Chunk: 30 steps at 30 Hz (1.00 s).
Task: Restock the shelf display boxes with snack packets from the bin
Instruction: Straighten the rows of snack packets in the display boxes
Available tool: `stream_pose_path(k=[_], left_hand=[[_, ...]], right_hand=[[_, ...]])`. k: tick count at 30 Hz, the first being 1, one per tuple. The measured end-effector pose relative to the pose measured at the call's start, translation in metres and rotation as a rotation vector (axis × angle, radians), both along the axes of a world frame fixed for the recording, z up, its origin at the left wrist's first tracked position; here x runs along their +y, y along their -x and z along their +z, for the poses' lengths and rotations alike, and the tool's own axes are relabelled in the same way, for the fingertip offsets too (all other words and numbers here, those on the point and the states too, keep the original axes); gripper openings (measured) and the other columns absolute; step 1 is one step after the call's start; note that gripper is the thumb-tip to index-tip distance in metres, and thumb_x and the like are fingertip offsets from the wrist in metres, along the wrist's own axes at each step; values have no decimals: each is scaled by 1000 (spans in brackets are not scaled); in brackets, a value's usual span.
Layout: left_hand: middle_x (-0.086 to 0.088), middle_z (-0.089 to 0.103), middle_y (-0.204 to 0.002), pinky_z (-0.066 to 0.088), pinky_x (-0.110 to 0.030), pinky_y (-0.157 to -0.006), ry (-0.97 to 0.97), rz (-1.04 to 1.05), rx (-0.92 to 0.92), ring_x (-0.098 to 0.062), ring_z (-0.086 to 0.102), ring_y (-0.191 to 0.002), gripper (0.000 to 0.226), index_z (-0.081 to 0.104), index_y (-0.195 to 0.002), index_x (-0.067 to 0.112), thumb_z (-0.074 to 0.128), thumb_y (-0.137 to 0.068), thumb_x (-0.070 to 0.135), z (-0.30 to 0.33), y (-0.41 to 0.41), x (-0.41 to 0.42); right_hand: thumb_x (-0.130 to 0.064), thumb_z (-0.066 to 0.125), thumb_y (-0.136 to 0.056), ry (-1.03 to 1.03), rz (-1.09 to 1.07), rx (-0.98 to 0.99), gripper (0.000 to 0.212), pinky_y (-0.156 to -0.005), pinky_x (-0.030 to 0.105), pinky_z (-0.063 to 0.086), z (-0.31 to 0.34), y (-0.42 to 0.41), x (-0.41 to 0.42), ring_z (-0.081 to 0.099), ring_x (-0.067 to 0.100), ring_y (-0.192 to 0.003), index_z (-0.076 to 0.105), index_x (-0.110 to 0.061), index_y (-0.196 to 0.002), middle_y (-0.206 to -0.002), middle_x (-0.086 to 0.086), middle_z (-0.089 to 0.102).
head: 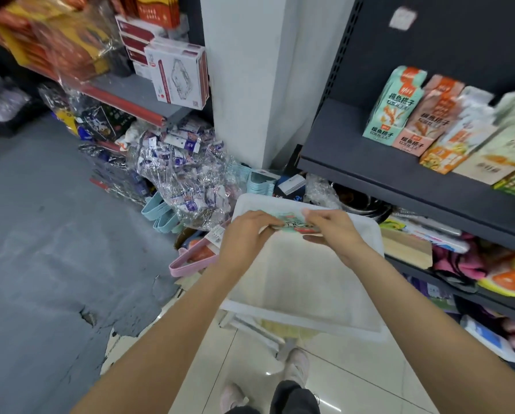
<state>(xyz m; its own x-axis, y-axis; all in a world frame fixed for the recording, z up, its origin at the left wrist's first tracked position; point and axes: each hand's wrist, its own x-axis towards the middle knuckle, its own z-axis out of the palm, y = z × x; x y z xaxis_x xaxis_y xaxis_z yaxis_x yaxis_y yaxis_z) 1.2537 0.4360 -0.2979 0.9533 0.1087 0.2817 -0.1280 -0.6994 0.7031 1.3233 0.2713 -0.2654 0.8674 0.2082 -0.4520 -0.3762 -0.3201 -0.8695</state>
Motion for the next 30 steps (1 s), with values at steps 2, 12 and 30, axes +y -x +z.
stream_pose_path(k=[2,12,30], left_hand=[[-3,72,-91,52,-39,-77,34,76,52,-23,65,-85,13,74,-95,14,66,-85,12,17,-7,-1],[5,70,-77,56,-36,-75,403,21,170,-14,67,-74,6,69,-80,21,73,-80,26,80,-61,-24],[-1,72,-83,56,-45,-81,474,-55,240,-19,70,-84,17,63,-73,23,68,-84,11,119,-313,-158]], right_hand=[[-42,52,-93,20,8,-74,27,-76,25,53,18,4,-6,61,8,-87,63,-18,-100,-97,-8,62],[-14,66,-86,244,63,-579,7,-62,20,49,68,-20,-45,60,11,-68,67,-14,-79,-76,-2,68],[-7,62,-88,161,1,-659,58,-82,33,56,115,-257,-175,56,10,-111,41,-33,-135,-121,-8,54]])
